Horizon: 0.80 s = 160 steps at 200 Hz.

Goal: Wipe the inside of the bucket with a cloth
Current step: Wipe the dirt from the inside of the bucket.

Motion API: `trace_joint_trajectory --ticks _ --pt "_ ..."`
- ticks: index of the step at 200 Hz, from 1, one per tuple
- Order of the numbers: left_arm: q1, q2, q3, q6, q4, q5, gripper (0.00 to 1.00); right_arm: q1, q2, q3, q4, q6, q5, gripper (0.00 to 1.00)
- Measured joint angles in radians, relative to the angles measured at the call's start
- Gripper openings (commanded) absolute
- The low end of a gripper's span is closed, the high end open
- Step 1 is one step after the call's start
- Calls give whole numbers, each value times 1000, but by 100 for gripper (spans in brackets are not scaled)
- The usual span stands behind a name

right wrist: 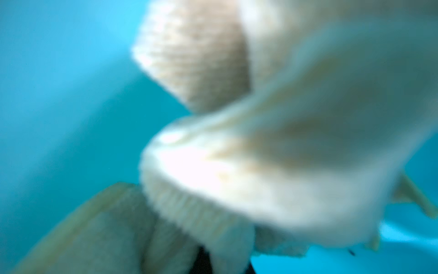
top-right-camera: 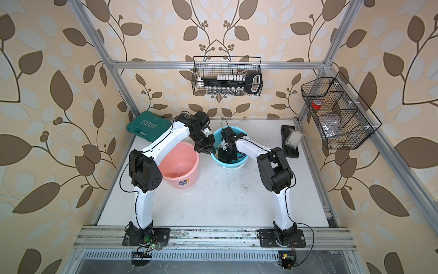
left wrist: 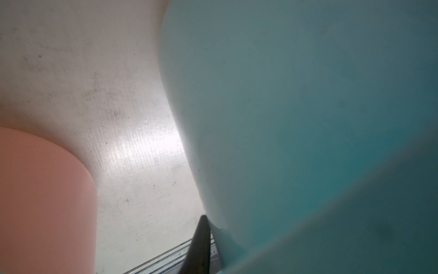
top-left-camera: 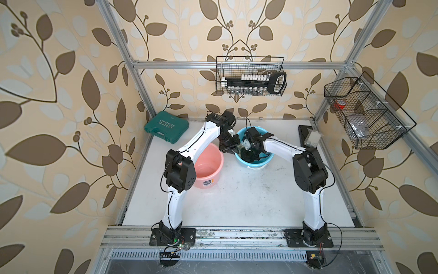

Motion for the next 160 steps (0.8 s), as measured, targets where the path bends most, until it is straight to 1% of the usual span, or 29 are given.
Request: trace_joint_trajectory --ticks 18,38,73,116,160 --pt "2 -3 0 -2 -14 -1 0 2 0 -2 -6 -23 -19 0" --pt "5 -3 0 -1 -27 -4 0 16 -1 -2 -39 -73 28 0" --pt "2 -3 0 11 -45 -4 0 57 -21 -3 -119 -138 241 0" --pt "-16 -3 0 30 -43 -13 0 72 -87 -5 -191 -184 500 0" --pt "-16 -12 -20 31 -5 -23 0 67 -96 35 -246 -216 679 0"
